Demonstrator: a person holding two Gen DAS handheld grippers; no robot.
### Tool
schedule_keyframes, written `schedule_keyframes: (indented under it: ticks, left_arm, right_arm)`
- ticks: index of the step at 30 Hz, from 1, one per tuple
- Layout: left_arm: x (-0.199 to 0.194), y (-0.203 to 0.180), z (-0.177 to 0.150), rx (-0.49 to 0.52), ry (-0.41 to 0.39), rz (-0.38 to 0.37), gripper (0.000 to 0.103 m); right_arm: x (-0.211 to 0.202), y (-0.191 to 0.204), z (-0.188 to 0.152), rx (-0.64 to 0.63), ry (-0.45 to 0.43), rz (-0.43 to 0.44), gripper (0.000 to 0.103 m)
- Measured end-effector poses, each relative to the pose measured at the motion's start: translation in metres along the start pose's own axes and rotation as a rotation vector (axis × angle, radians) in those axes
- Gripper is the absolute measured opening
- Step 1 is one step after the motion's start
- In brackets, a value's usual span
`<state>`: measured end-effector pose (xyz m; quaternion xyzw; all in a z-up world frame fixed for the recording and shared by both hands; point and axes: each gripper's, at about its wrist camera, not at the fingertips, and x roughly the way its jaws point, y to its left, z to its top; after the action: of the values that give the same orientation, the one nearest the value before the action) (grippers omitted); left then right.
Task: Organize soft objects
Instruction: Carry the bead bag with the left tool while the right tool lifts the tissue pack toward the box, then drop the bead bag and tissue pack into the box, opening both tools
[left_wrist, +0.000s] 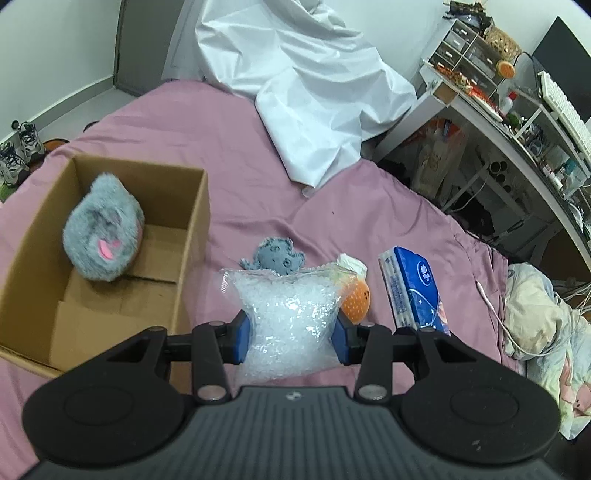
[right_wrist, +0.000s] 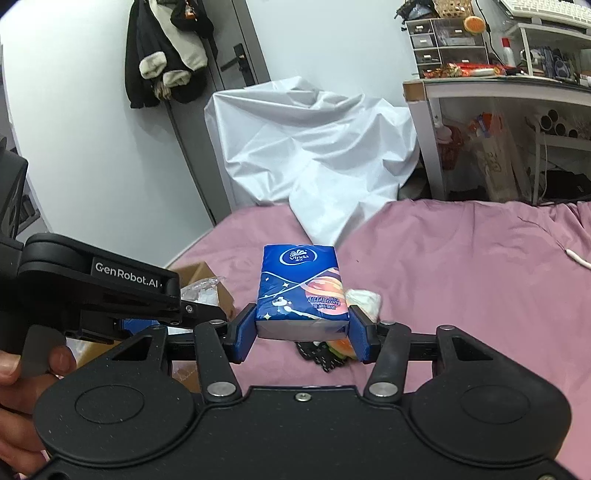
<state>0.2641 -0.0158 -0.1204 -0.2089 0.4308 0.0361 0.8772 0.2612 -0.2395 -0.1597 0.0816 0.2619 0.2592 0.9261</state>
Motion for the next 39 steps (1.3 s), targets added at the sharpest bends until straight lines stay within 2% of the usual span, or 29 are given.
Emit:
schedule_keyframes:
  ticks: [19,39]
  left_arm:
    - [-0.031,0.05,0.021,-0.011,-0.037,0.075,0.043]
    - [-0.031,0.114,0.033,-0.054,-0.035,0.154,0.043]
  right_arm:
    - [0.01,0.044,0.014,0.0,-0.041,0.055,0.05]
    - [0.026,0.093,0.017,-0.062,-0.009,0.109,0.05]
